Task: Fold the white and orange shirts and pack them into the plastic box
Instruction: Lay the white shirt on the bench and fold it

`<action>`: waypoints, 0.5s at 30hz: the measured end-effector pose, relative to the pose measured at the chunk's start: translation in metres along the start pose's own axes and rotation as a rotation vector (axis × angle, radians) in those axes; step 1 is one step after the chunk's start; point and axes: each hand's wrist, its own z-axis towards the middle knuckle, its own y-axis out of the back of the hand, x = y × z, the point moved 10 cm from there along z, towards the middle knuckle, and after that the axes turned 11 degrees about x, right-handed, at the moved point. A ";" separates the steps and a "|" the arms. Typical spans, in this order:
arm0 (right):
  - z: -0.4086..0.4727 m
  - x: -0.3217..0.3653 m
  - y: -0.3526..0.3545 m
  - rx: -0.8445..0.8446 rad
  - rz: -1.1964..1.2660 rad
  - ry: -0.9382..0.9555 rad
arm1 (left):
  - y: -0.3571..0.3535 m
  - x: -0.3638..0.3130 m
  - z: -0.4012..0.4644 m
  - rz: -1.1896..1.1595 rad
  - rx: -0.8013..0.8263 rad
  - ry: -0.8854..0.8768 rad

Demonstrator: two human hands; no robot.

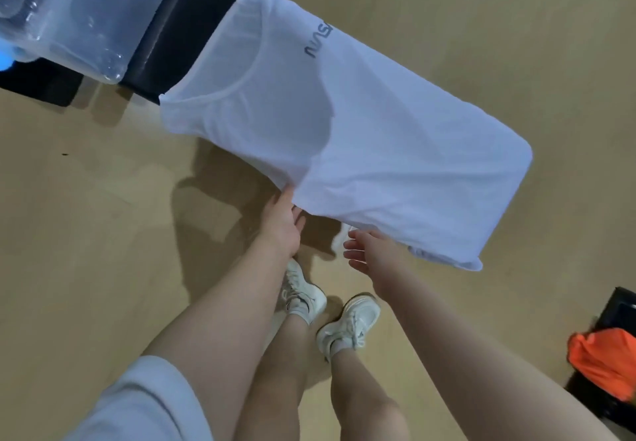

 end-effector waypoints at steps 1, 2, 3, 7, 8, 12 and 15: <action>-0.002 0.001 -0.003 -0.002 -0.030 0.010 | 0.006 -0.011 0.001 -0.010 0.001 -0.026; -0.004 0.006 -0.008 -0.001 -0.064 0.030 | 0.012 -0.024 0.000 -0.018 -0.012 -0.060; -0.007 0.014 -0.014 0.001 -0.091 0.057 | 0.022 -0.041 -0.001 -0.009 -0.046 -0.093; -0.017 0.080 -0.054 0.079 -0.130 0.247 | 0.045 -0.111 -0.020 0.129 -0.182 -0.172; -0.019 0.097 -0.067 0.101 -0.125 0.277 | 0.049 -0.134 -0.029 0.202 -0.230 -0.243; -0.023 0.171 -0.118 0.107 -0.392 0.448 | 0.062 -0.214 -0.052 0.540 -0.411 -0.491; -0.020 0.222 -0.152 0.079 -0.688 0.608 | 0.072 -0.237 -0.039 0.680 -0.428 -0.420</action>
